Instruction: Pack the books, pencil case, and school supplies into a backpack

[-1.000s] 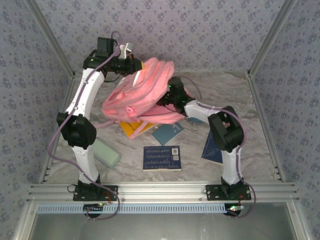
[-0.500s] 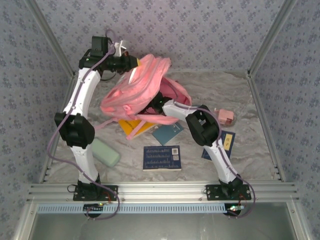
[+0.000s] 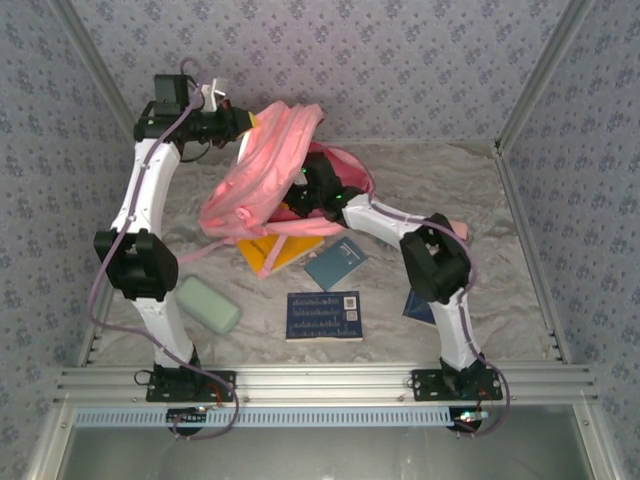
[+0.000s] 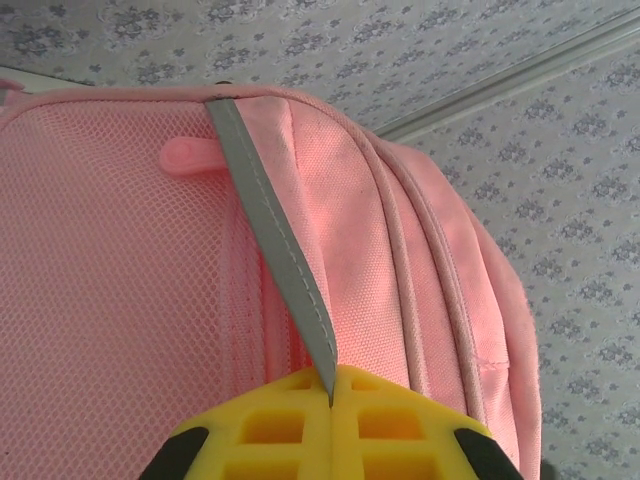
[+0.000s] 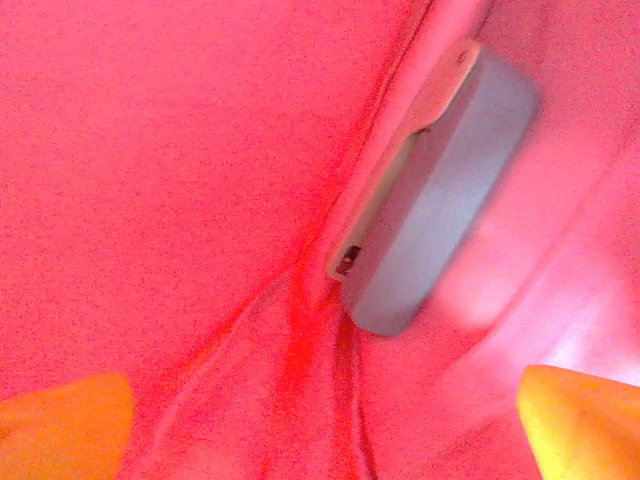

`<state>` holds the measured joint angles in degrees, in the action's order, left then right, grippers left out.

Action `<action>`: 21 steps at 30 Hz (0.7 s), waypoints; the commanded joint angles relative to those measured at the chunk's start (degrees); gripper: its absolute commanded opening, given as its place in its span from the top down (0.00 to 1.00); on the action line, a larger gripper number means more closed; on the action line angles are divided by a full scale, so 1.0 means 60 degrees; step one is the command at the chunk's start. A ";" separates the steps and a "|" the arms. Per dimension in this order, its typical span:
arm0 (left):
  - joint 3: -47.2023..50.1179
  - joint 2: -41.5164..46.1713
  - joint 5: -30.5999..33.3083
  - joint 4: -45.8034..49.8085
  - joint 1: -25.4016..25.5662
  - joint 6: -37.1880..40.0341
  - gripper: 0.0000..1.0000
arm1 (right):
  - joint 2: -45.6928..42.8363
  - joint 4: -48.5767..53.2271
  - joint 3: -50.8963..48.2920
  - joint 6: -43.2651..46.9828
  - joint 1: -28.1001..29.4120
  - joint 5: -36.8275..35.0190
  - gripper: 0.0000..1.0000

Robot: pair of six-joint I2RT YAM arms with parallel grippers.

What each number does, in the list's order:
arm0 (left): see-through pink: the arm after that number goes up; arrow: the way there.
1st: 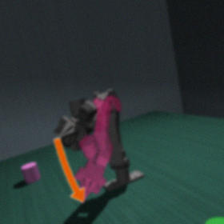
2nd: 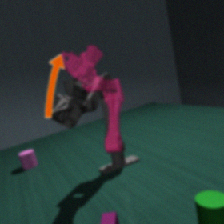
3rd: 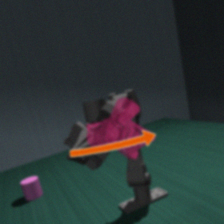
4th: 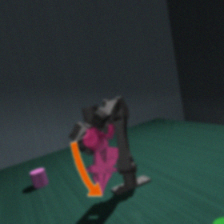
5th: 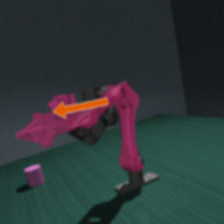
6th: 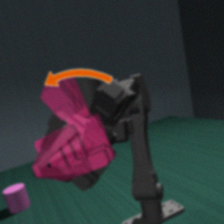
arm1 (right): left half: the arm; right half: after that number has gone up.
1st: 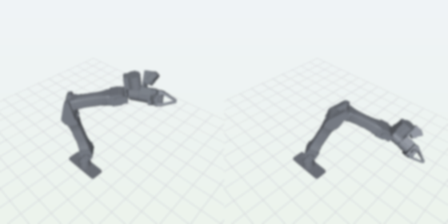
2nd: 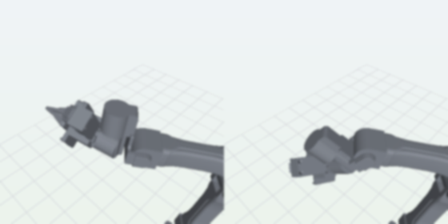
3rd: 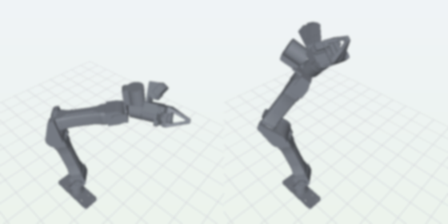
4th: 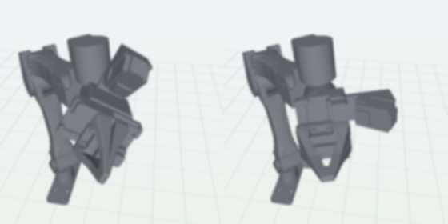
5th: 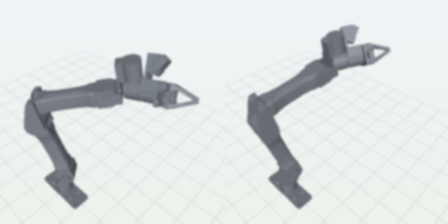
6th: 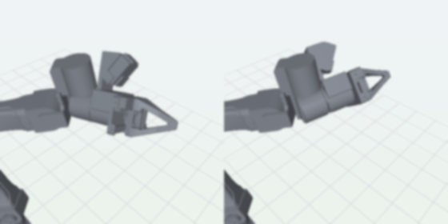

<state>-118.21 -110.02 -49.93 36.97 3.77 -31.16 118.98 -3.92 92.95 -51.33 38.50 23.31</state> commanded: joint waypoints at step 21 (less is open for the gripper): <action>0.0036 0.0722 0.0421 -0.0465 -0.0241 0.0110 1.00 | -0.6647 -0.0978 -0.7009 0.6366 0.1611 -0.3555 0.00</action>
<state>-117.05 -109.27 -48.03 38.54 2.74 -30.96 79.77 -8.40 55.79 -20.80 44.66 4.14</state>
